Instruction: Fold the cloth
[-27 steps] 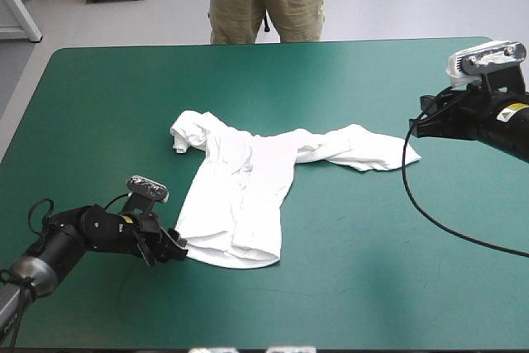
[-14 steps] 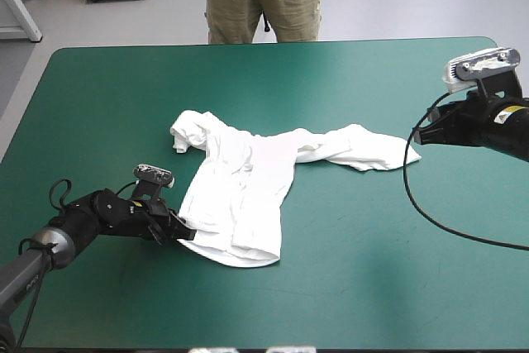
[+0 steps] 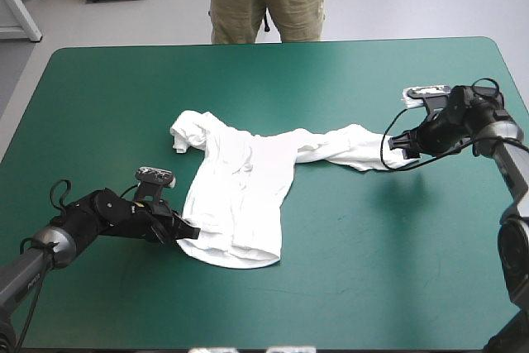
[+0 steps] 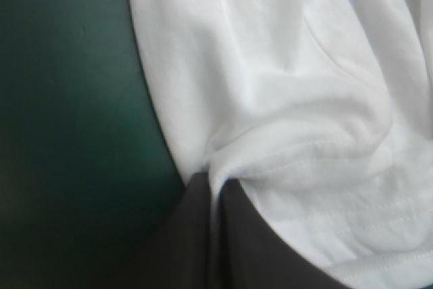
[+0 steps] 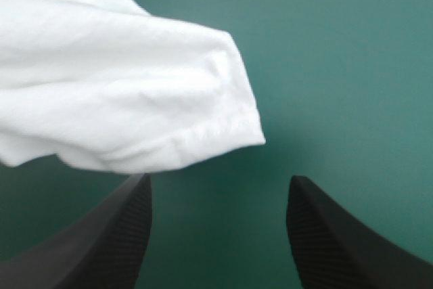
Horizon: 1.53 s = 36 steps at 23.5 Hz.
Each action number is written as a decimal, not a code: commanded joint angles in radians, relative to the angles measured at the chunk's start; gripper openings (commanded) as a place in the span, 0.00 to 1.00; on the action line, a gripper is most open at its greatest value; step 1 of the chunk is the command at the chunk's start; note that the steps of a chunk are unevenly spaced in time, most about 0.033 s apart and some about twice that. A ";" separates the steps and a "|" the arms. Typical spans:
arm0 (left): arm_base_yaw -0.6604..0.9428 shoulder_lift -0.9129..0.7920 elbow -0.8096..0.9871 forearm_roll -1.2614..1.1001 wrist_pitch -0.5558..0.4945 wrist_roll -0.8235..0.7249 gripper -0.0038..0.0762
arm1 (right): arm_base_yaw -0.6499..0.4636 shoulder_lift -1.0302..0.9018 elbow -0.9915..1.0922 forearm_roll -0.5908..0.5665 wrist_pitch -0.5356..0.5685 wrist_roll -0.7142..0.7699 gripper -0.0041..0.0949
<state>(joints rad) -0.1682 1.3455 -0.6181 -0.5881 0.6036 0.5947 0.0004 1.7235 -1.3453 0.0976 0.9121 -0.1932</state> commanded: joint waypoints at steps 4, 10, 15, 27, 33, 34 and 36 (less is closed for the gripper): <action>-0.009 -0.011 -0.002 -0.001 0.062 -0.015 0.04 | 0.001 0.071 -0.057 -0.007 -0.105 0.008 0.61; -0.009 -0.011 -0.002 0.001 0.053 -0.015 0.04 | 0.002 0.115 -0.070 0.039 -0.100 0.004 0.61; -0.009 -0.012 -0.004 0.001 0.040 -0.015 0.04 | 0.052 0.123 -0.070 0.092 -0.054 -0.064 0.10; -0.009 -0.235 -0.745 0.349 0.528 -0.210 0.04 | 0.061 -0.347 -0.109 -0.015 -0.098 -0.005 0.04; -0.009 -0.237 -1.213 0.485 0.566 -0.264 0.04 | 0.061 -0.561 -0.241 -0.014 -0.098 -0.075 0.04; -0.009 -0.237 -1.250 0.504 0.560 -0.271 0.04 | 0.061 -0.586 -0.265 -0.014 -0.098 -0.088 0.04; -0.009 -0.237 -1.370 0.588 0.544 -0.307 0.04 | 0.061 -0.630 -0.311 -0.009 -0.098 -0.107 0.04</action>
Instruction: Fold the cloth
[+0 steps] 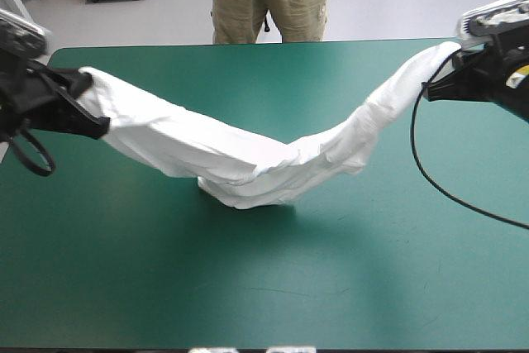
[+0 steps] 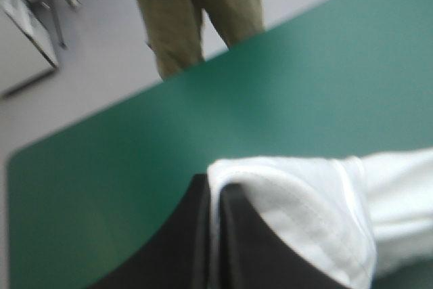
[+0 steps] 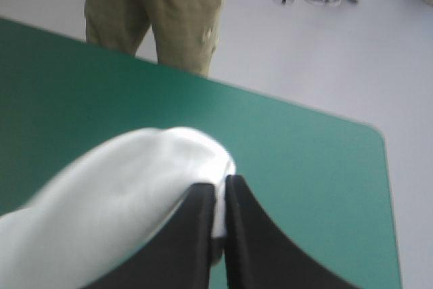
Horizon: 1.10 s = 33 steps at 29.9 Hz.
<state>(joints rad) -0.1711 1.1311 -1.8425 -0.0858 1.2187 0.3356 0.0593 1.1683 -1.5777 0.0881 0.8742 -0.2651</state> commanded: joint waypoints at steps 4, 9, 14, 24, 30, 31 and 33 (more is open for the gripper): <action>-0.006 -0.023 -0.304 0.191 -0.102 -0.093 0.04 | 0.002 -0.159 -0.164 0.023 -0.061 -0.078 0.04; -0.006 -0.023 -0.456 0.210 -0.197 -0.105 0.04 | 0.002 -0.252 -0.277 0.081 -0.056 -0.138 0.04; -0.006 -0.023 -0.530 0.212 -0.232 -0.105 0.04 | 0.002 -0.286 -0.395 0.114 0.019 -0.147 0.04; -0.006 0.059 -0.404 0.266 -0.115 -0.107 0.04 | 0.002 -0.211 -0.320 0.215 0.191 -0.136 0.04; -0.006 0.194 -0.233 0.233 -0.172 -0.107 0.04 | 0.002 -0.093 -0.061 0.294 0.148 -0.140 0.04; -0.006 0.230 -0.208 0.213 -0.185 -0.107 0.04 | 0.002 -0.071 -0.024 0.294 0.125 -0.147 0.04; -0.006 0.310 -0.169 0.179 -0.220 -0.107 0.04 | 0.002 -0.008 0.063 0.290 0.048 -0.157 0.04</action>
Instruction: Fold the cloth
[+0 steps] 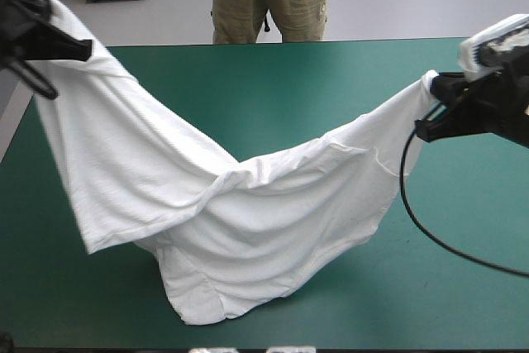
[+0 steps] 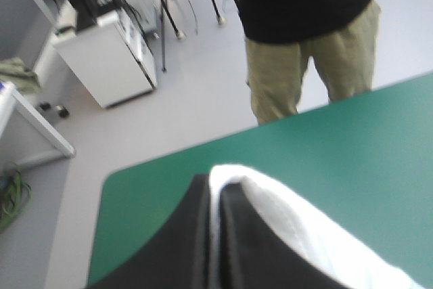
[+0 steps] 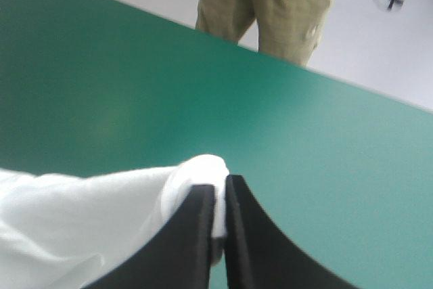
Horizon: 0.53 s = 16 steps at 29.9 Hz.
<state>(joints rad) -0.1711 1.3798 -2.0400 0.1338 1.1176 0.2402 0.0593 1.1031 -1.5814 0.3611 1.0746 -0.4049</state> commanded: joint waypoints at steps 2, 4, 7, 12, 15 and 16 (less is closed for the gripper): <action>-0.006 0.141 0.041 -0.074 -0.156 -0.012 0.04 | 0.002 0.120 0.127 0.015 -0.239 -0.049 0.04; -0.006 0.233 0.037 -0.112 -0.201 -0.012 0.04 | 0.002 0.194 0.160 0.012 -0.328 -0.060 0.04; -0.006 0.340 0.021 -0.152 -0.278 -0.012 0.04 | 0.002 0.298 0.160 0.010 -0.428 -0.077 0.04; -0.006 0.484 -0.009 -0.156 -0.293 -0.012 0.04 | 0.002 0.407 0.160 -0.005 -0.533 -0.104 0.04; -0.006 0.538 -0.011 -0.157 -0.291 -0.012 0.04 | 0.001 0.455 0.160 -0.023 -0.569 -0.104 0.06; -0.006 0.555 -0.011 -0.165 -0.290 -0.020 0.04 | 0.001 0.467 0.160 -0.038 -0.579 -0.098 0.08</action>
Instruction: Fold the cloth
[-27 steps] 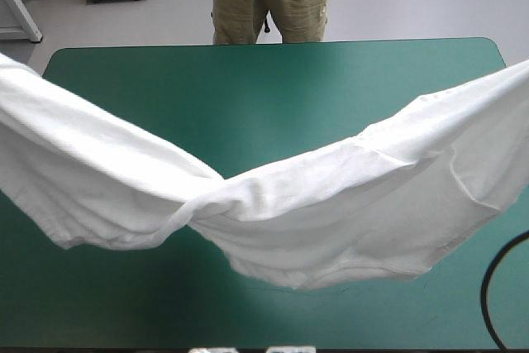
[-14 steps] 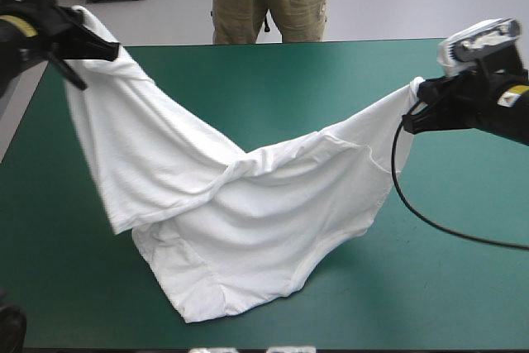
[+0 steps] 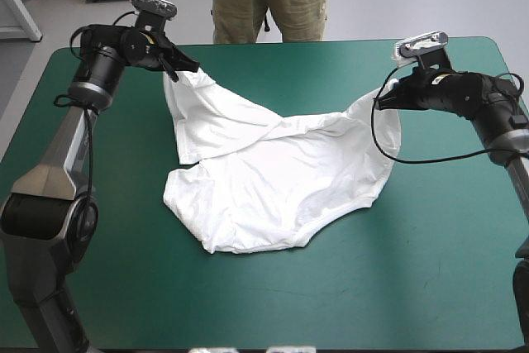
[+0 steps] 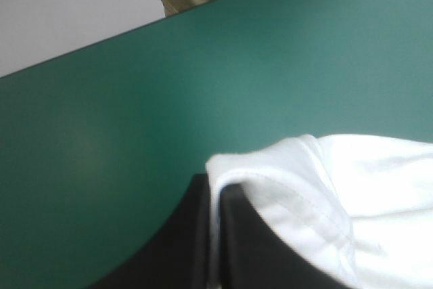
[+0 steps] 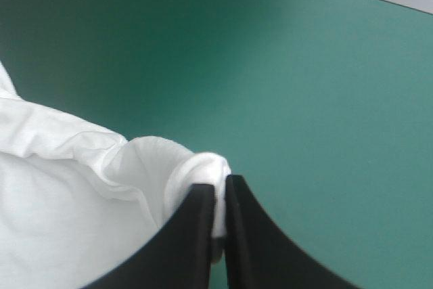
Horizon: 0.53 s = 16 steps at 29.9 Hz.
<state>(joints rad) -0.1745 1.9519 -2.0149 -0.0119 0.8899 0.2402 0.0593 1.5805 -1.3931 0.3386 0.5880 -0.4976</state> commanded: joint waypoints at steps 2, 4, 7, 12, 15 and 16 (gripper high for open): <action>-0.003 0.011 -0.036 -0.055 -0.061 -0.012 0.06 | -0.006 0.007 -0.028 -0.044 -0.120 0.013 0.15; -0.003 0.022 -0.036 -0.095 -0.070 0.001 0.17 | -0.019 0.015 -0.028 -0.051 -0.151 0.011 0.28; -0.003 0.026 -0.038 -0.176 -0.083 0.042 0.45 | -0.045 0.015 -0.039 -0.053 -0.192 0.011 0.52; -0.003 -0.013 -0.094 -0.173 0.003 0.044 0.75 | -0.102 -0.012 -0.136 -0.055 -0.155 0.015 0.64; -0.003 -0.071 -0.129 -0.141 0.051 0.044 0.72 | -0.129 -0.042 -0.213 -0.055 -0.108 0.015 0.63; -0.003 -0.100 -0.135 -0.120 0.062 0.044 0.70 | -0.138 -0.055 -0.240 -0.055 -0.082 0.015 0.63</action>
<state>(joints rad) -0.1753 1.9907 -2.0892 -0.1580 0.9630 0.2859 -0.0544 1.6093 -1.5350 0.2756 0.5173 -0.4822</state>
